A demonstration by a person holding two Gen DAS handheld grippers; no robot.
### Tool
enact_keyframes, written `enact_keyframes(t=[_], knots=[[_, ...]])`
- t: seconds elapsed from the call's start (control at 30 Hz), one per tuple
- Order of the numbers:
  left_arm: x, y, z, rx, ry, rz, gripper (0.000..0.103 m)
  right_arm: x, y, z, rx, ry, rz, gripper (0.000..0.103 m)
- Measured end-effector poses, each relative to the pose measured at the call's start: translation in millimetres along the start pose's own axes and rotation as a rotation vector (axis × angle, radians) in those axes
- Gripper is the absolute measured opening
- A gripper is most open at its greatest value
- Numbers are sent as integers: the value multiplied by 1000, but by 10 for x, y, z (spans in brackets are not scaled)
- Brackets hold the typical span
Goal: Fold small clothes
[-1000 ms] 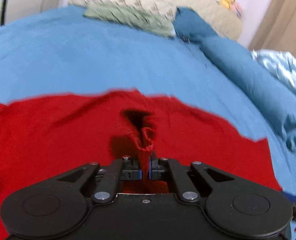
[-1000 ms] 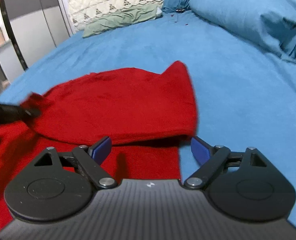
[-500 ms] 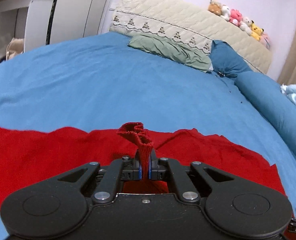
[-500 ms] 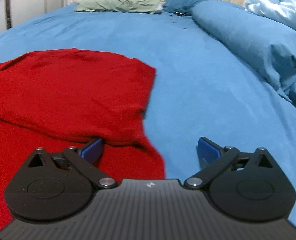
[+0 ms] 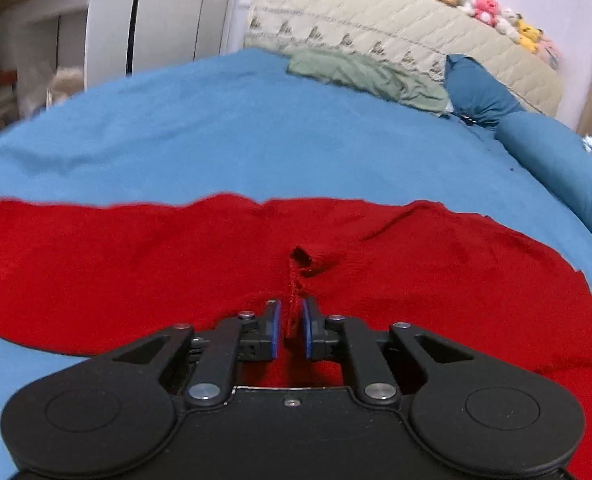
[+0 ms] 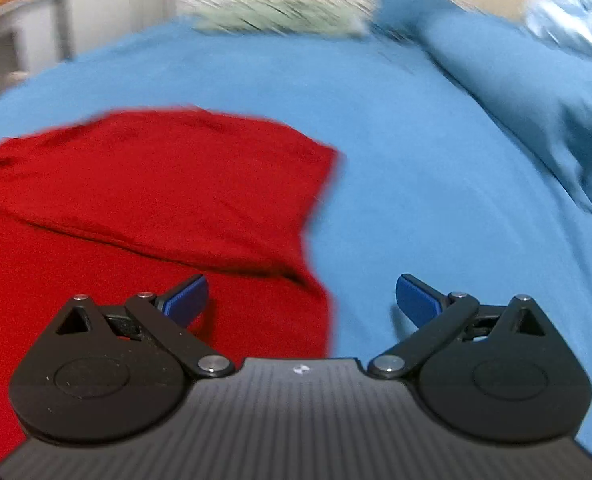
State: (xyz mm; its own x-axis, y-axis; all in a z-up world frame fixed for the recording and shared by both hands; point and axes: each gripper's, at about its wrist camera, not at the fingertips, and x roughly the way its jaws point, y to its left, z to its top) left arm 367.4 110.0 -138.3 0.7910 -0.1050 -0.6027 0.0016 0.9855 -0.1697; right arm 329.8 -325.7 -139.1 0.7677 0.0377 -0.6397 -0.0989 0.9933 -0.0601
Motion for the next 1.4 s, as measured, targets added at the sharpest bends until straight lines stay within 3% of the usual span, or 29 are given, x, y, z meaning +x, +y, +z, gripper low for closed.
enact_keyframes(t=[0.1,0.13,0.17,0.3,0.43,0.6,0.7,0.83,0.97,1.07,1.13,1.27,1.4], knots=[[-84,-169,34,74,-26,-33,35,10,187,140,4,-54,116,103],[-56,-240,63,78,-22,-57,47,64,241,158,14,-56,125,103],[-20,-286,77,76,-21,-76,50,161,293,186,30,-46,123,103],[150,-467,51,97,-7,-101,52,525,302,87,81,47,79,103],[370,-450,-100,129,61,-98,55,420,229,2,59,34,100,103],[374,-422,-181,132,33,-109,56,457,122,345,157,-79,171,103],[403,-442,-155,125,42,-108,58,853,89,653,193,-63,184,103],[401,-434,-207,131,23,-111,58,1505,-10,870,185,42,59,103],[401,-433,-255,134,4,-112,60,1698,-216,904,237,13,25,103],[391,-434,-273,139,0,-118,62,1637,-183,915,215,5,13,103],[365,-445,-255,142,2,-115,63,1385,-50,840,175,-35,50,103],[309,-491,-144,136,-13,-132,86,962,129,622,155,-67,141,103],[474,-468,33,121,-20,-118,88,824,215,461,120,-57,186,103]])
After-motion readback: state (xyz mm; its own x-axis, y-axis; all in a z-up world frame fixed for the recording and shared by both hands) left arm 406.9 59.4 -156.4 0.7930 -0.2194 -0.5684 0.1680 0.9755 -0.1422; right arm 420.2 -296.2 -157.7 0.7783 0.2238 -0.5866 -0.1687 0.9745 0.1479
